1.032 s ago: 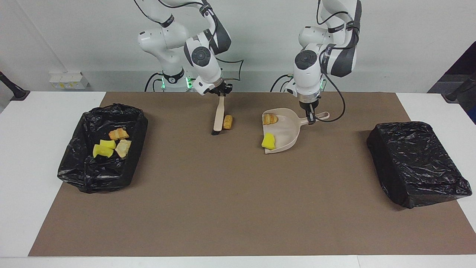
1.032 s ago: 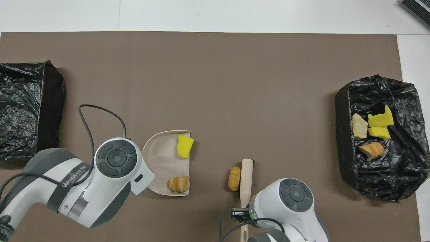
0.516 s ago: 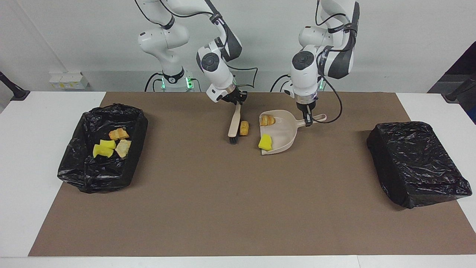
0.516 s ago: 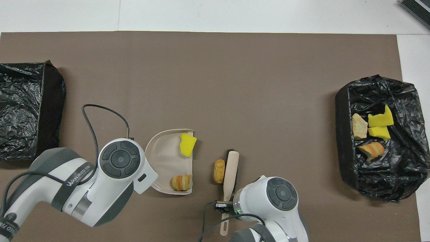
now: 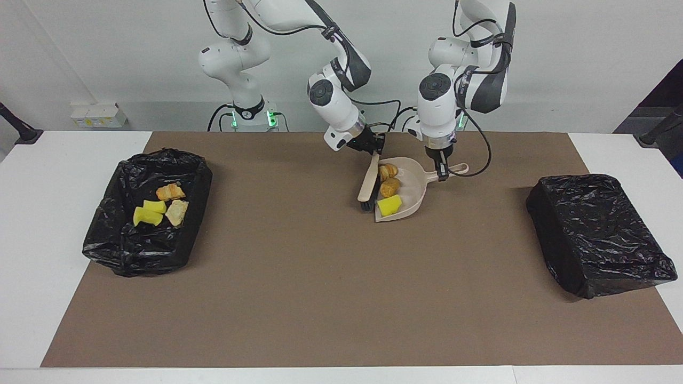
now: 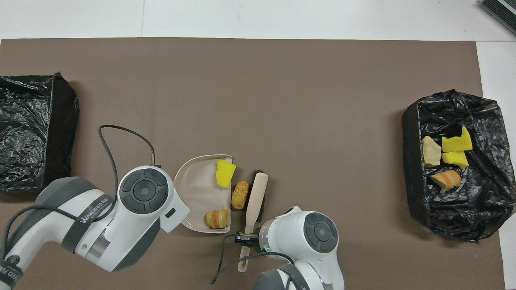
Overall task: Sweep and dump trash in bin
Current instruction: 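Sweep the last bread chunk into the dustpan with the right gripper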
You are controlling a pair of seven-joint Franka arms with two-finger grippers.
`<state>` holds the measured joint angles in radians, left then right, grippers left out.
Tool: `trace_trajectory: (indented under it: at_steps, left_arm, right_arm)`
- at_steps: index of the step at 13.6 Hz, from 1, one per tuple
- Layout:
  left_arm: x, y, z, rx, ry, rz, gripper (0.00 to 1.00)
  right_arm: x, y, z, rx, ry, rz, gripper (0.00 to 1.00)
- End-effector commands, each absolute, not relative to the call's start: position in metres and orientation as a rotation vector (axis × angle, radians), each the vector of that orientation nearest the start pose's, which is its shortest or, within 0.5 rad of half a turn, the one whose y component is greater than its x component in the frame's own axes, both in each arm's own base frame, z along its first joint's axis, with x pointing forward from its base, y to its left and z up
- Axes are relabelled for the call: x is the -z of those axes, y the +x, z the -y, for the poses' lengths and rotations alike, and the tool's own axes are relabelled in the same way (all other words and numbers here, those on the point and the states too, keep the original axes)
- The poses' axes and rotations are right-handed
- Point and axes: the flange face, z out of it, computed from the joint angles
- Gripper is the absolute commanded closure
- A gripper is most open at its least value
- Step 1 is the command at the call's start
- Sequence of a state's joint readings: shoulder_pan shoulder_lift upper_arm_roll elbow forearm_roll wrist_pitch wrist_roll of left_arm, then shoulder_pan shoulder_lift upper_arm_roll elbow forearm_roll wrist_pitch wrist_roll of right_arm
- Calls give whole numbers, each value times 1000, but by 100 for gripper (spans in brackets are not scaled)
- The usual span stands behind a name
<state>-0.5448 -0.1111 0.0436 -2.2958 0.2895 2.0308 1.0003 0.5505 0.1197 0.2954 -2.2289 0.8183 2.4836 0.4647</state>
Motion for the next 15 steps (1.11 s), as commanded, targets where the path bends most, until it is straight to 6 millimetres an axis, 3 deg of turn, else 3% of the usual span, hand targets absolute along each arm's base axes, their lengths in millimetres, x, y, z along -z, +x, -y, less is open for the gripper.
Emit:
trace_trajectory:
  at_steps: [1,4,9,13,15]
  left_arm:
    - [-383,426,216,-295,-1989,-2138,100]
    - [-382,425,215,-302,-1985,-2143,100]
    - [-380,439,198,-229,-2071,-2128,100]
    - [-381,450,183,-131,-2168,-2107,100]
    - [-381,450,180,-145,-2148,-2141,100]
  right_arm:
    - [-349,374,-423,-339,-2543,-324,100]
    - [-362,364,-414,-406,-2597,-230,100]
    - [-400,359,-357,-517,-2884,-11,100]
    - [-401,349,-331,-577,-3063,116,100]
    - [-389,348,-317,-592,-3076,100,100]
